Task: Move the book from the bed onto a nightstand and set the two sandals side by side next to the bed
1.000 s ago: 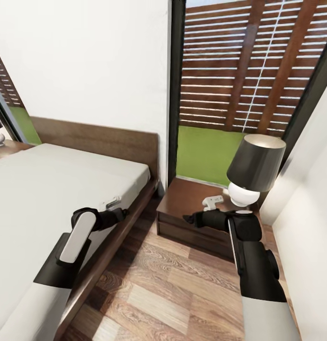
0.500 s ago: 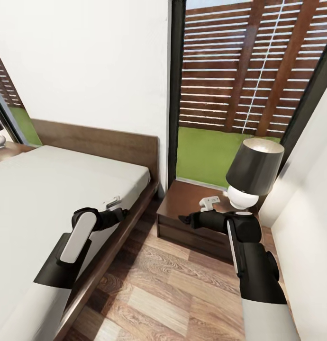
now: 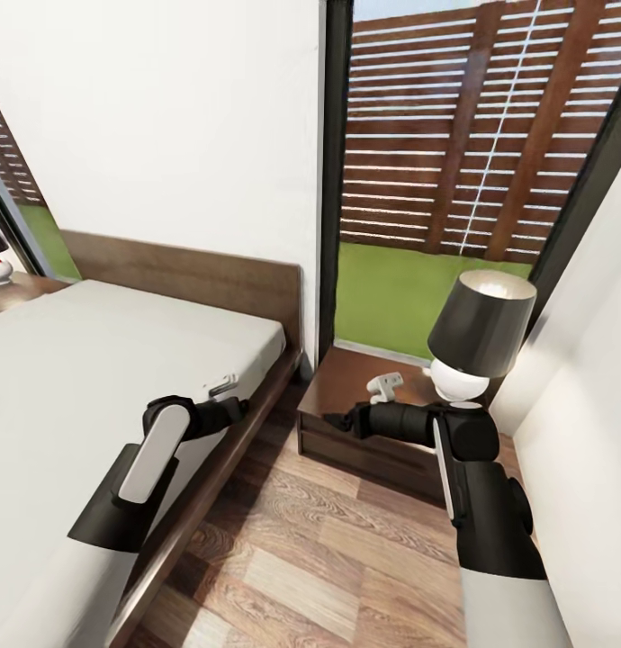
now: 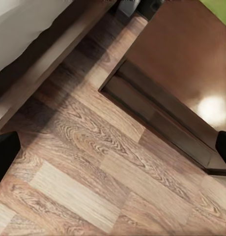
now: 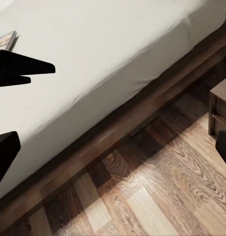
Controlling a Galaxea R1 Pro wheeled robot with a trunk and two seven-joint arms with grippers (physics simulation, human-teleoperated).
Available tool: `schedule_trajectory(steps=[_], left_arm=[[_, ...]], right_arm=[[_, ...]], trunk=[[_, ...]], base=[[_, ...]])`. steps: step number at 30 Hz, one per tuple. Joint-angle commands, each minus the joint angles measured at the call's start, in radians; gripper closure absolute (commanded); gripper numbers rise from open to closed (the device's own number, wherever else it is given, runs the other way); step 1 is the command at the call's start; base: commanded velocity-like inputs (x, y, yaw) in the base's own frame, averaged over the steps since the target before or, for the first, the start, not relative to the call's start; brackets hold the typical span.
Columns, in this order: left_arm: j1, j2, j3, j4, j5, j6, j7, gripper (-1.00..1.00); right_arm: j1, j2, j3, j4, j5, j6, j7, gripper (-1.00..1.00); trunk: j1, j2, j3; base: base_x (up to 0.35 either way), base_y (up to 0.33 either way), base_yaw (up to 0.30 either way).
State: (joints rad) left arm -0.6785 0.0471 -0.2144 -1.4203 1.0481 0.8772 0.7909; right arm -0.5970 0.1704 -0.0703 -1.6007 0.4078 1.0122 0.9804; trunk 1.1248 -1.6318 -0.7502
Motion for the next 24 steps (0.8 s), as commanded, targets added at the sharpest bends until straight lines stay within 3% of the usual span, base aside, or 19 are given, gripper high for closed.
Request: schedule_trajectory(steps=[1,6,13,16,17,19,24], left_arm=[[-0.001,0.002,-0.001,-0.002,0.011,0.000,0.009,-1.00],[0.004,0.006,0.005,-0.012,0.019,0.001,0.006,-1.00],[0.017,0.022,0.042,-0.033,0.062,0.024,0.004,-1.00],[0.029,0.039,0.073,-0.050,0.077,0.035,0.004,-1.00],[0.047,0.059,0.106,-0.068,0.092,0.040,0.004,-1.00],[0.059,0.074,0.128,-0.077,0.100,0.043,0.004,-1.00],[0.071,0.096,0.154,-0.085,0.106,0.044,0.004,-1.00]], right_arm=[[-0.001,0.002,0.000,-0.003,0.010,0.005,0.008,-1.00],[0.000,0.004,0.003,-0.008,0.008,0.007,-0.001,-1.00],[-0.002,0.004,0.007,-0.011,0.011,0.014,-0.009,-1.00],[-0.004,0.004,0.007,-0.011,0.013,0.016,-0.011,-1.00],[-0.005,0.004,0.007,-0.011,0.014,0.018,-0.017,-1.00],[-0.005,0.004,0.007,-0.011,0.014,0.018,-0.030,-1.00],[-0.004,0.004,0.008,-0.011,0.012,0.018,-0.055,-1.00]], trunk=[[-0.004,0.007,0.002],[-0.023,0.042,0.018],[-0.050,0.091,0.040],[-0.061,0.112,0.050],[-0.065,0.119,0.053],[-0.073,0.133,0.059],[-0.092,0.168,0.075]], base=[[0.000,0.000,0.000],[0.000,0.000,0.002],[0.000,0.000,0.127],[0.000,0.000,0.221],[0.000,0.000,0.255],[0.000,0.000,0.262],[0.000,0.000,0.267]])
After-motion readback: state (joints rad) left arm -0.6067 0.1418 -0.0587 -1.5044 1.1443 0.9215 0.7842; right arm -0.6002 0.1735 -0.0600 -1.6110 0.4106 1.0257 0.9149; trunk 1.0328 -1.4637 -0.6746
